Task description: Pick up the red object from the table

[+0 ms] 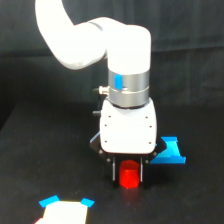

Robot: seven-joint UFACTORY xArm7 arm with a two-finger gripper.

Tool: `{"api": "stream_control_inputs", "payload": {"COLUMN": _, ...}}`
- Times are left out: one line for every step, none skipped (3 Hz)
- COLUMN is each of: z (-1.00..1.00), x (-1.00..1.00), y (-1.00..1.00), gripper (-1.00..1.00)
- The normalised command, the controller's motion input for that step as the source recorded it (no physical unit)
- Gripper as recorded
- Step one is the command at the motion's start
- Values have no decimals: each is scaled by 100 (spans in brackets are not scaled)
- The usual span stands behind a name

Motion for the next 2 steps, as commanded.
{"api": "stream_control_inputs", "payload": {"z": 100, "x": 34, "y": 52, "gripper": -100}}
{"api": "stream_control_inputs", "payload": {"z": 100, "x": 40, "y": 56, "gripper": -42}}
